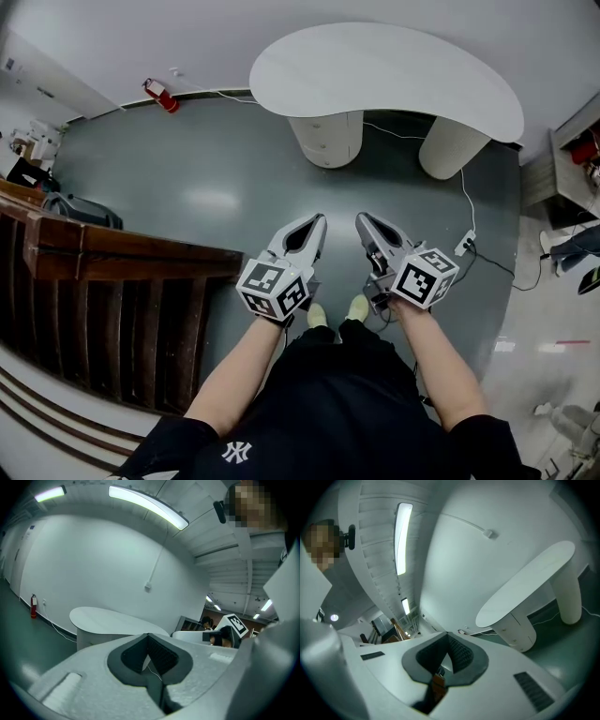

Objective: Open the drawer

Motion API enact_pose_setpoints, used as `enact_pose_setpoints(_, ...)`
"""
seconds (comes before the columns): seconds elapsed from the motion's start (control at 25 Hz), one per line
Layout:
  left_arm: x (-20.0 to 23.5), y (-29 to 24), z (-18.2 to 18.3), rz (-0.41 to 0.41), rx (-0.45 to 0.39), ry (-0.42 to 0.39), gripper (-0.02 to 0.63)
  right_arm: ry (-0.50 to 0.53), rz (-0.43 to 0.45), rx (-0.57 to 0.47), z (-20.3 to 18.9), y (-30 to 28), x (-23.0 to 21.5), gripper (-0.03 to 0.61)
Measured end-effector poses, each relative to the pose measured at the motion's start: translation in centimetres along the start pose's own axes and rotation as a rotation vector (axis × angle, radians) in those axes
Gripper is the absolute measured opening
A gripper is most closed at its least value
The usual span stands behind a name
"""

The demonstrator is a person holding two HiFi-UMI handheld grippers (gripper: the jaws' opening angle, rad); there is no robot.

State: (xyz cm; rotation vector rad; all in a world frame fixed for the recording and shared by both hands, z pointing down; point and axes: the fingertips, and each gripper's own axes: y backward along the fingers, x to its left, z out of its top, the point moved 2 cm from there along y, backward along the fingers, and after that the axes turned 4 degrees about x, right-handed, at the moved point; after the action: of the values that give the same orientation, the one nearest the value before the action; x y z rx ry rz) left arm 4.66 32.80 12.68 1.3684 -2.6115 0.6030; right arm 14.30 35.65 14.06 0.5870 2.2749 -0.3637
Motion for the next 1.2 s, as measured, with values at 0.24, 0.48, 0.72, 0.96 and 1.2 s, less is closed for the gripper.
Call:
enact_pose_setpoints(0.24,1.8,-1.7,-0.2,0.032,-0.009,0.012,0.008,-0.090,0.055,-0.040,1.3,-0.1,-3.3,0.015)
enact_pose_setpoints(0.48,3.9,-2.5,0.1,0.073,0.001,0.028,0.008,-0.159,0.043,-0.037,2.1,-1.3,-6.5,0.017)
enact_pose_setpoints(0.72,6.5,-3.8,0.6,0.083,-0.012,0.037,0.008,-0.192,0.045,-0.006,2.1,-4.5,-8.4,0.017)
enact_pose_setpoints(0.96,11.7,-6.4,1.8,0.064,-0.031,0.035,0.008,-0.211,0.028,0.007,2.6,-10.6,-10.6,0.017)
enact_pose_setpoints(1.2,19.2,-9.3,1.4,0.051,-0.036,0.036,0.008,-0.212,0.010,0.034,0.8,-18.4,-13.5,0.018)
